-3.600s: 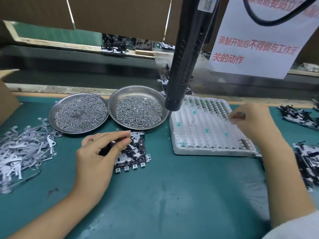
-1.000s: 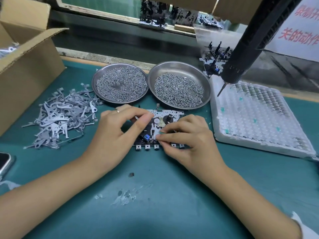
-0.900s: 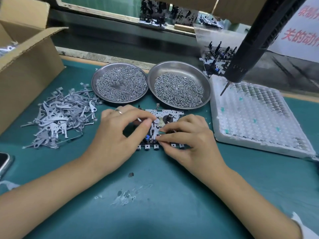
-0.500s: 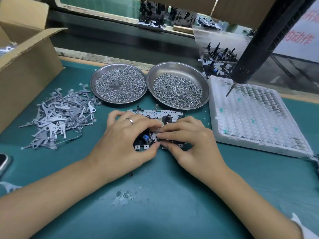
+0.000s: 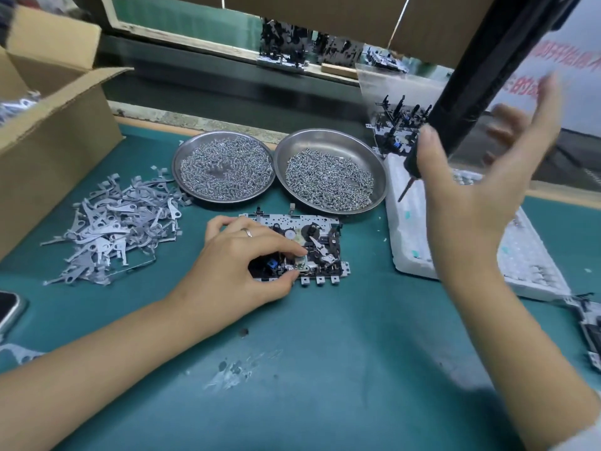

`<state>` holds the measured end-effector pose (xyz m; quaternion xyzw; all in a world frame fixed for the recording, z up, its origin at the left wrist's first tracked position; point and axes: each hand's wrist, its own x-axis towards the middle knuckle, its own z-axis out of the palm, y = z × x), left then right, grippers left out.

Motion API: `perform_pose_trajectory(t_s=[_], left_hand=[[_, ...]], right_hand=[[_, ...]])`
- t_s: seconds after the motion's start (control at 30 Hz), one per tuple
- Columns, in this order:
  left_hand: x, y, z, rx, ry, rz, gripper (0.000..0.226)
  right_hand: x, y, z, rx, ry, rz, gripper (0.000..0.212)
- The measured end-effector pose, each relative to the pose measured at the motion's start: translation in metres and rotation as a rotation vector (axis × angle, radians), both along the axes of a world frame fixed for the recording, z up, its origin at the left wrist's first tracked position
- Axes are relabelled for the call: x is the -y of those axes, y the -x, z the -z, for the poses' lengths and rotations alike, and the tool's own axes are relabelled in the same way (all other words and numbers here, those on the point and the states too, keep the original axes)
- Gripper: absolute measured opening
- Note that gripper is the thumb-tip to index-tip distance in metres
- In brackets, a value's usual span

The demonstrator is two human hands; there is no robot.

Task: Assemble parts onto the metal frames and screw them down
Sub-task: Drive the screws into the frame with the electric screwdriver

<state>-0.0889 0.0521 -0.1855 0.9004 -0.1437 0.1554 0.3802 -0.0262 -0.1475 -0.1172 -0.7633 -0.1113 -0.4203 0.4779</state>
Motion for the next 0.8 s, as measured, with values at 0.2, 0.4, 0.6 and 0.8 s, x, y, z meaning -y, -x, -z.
perform_pose_trajectory(t_s=[0.2,0.4,0.6,0.8], left_hand=[[0.0,-0.004,0.002,-0.006,0.036,0.009,0.023],[-0.001,-0.007,0.007,0.016,0.11,0.015,0.024],[-0.001,-0.006,0.003,-0.001,0.087,0.01,0.025],[-0.001,-0.004,0.002,0.022,0.076,0.008,0.029]], right_hand=[[-0.027,-0.025,-0.032,-0.014,-0.224,-0.275,0.07],[-0.054,-0.008,-0.03,-0.102,-0.347,-0.494,0.063],[-0.071,0.016,0.0,-0.125,-0.489,-0.72,0.041],[-0.08,0.023,0.006,-0.135,-0.551,-0.71,0.032]])
